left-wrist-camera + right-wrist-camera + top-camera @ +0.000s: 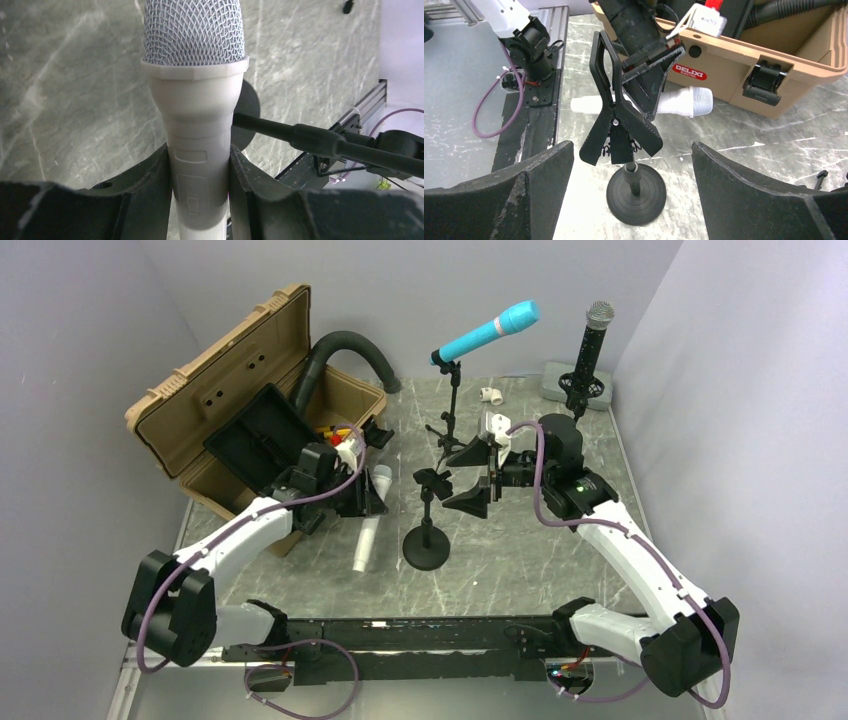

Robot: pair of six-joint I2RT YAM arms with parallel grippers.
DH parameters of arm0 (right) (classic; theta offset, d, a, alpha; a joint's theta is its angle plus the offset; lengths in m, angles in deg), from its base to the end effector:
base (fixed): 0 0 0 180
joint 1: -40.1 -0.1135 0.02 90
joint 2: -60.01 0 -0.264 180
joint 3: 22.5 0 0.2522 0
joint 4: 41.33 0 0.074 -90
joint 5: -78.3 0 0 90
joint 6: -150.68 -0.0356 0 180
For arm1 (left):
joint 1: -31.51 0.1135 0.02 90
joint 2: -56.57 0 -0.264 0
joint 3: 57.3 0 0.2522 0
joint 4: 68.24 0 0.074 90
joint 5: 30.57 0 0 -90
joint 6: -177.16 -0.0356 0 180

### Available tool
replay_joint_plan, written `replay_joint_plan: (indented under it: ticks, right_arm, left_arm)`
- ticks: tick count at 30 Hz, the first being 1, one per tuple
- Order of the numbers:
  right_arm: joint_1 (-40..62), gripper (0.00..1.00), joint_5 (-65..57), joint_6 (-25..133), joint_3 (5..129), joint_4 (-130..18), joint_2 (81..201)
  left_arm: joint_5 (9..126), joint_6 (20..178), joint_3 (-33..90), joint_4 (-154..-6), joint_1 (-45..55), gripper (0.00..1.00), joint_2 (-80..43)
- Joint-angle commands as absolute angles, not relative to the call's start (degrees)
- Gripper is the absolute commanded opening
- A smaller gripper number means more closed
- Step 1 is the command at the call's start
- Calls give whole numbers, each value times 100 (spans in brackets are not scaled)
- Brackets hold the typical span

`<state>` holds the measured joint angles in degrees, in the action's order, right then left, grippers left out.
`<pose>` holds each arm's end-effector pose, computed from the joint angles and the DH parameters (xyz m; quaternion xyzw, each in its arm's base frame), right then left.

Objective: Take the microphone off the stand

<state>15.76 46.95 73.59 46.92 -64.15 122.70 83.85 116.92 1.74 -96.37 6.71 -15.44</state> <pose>0.2045 0.1259 0.3520 -0.5015 0.5662 0.4416 0.4826 0.2339 -0.1243 0.2380 0.0490 0.8927 -0.3565 0.2713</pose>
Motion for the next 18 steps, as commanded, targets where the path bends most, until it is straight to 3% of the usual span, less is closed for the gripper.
replay_joint_plan:
  ticks: [1,18]
  right_arm:
    - [1602,90,4816,7534,4989,-6450,12306]
    - [1445,97,4990,7613,5544,-6747,12624]
  left_arm:
    - [7981,11857,116,-9609,515,0,-1769]
    - [6598,11486,252,-9828,15,0,-2451]
